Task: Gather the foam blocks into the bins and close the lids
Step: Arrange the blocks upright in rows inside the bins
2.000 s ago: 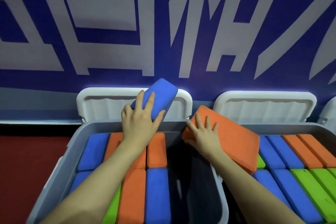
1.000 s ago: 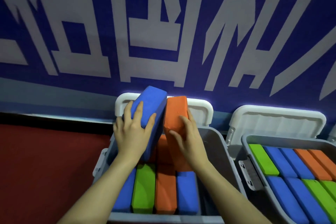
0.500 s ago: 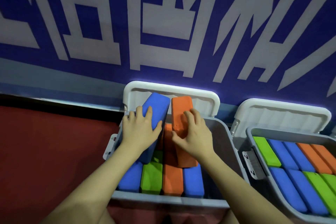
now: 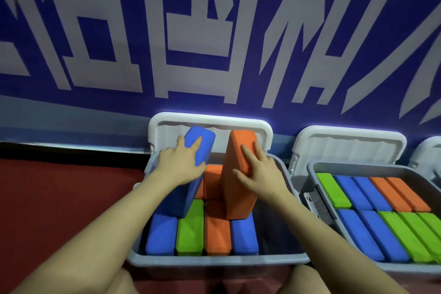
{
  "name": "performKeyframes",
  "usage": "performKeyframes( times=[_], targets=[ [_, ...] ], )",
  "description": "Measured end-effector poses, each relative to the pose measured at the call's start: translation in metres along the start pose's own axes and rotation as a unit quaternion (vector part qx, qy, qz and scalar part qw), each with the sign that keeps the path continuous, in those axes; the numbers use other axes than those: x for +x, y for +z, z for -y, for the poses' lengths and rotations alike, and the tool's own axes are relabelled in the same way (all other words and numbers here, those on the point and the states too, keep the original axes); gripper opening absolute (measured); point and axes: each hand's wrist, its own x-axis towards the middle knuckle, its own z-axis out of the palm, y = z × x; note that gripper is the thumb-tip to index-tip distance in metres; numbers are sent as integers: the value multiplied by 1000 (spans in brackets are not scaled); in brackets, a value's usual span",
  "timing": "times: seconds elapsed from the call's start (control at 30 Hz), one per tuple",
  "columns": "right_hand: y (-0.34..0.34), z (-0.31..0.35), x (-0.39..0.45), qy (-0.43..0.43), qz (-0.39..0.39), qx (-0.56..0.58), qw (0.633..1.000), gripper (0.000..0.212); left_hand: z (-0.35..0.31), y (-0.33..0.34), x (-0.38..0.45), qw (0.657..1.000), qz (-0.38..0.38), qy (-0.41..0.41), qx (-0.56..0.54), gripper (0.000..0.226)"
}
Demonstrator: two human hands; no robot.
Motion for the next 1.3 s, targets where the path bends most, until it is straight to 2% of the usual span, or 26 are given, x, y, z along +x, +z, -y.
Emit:
performKeyframes(
  times=[0.17, 0.27, 0.43, 0.57, 0.73, 0.8, 0.93, 1.03, 1.13, 1.3],
  targets=[
    [2, -23, -17, -12, -44, 34, 998, 69, -35, -4, 7, 996, -84, -8, 0, 71],
    [-5, -47, -32, 32, -59, 37, 997, 68, -64, -7, 20, 995, -100, -1, -24, 71],
    [-2, -82, -57, 20, -53, 12, 998, 61, -117, -6, 31, 990, -124, 18, -60, 68],
    [9, -91, -78, 38, -23, 21, 999, 62, -148, -5, 39, 986, -141, 40, -76, 68],
    [36, -83, -95, 87, 56, 22, 994, 63, -175, 6, 46, 985, -148, 68, -54, 68],
    [46, -82, -99, 105, 71, 22, 992, 68, -181, 14, 46, 986, -144, 78, -42, 69],
    [71, -78, -114, 88, 135, 0, 987, 85, -185, 25, 46, 985, -148, 69, -51, 68],
    [76, -75, -114, 78, 112, 3, 991, 80, -192, 28, 50, 985, -146, 68, -62, 67],
    [82, -79, -111, 78, 151, 3, 985, 79, -202, 31, 57, 989, -112, 56, -80, 68],
    [96, -80, -114, 89, 185, 37, 978, 77, -222, 40, 66, 994, -89, 43, -35, 74]
  ],
)
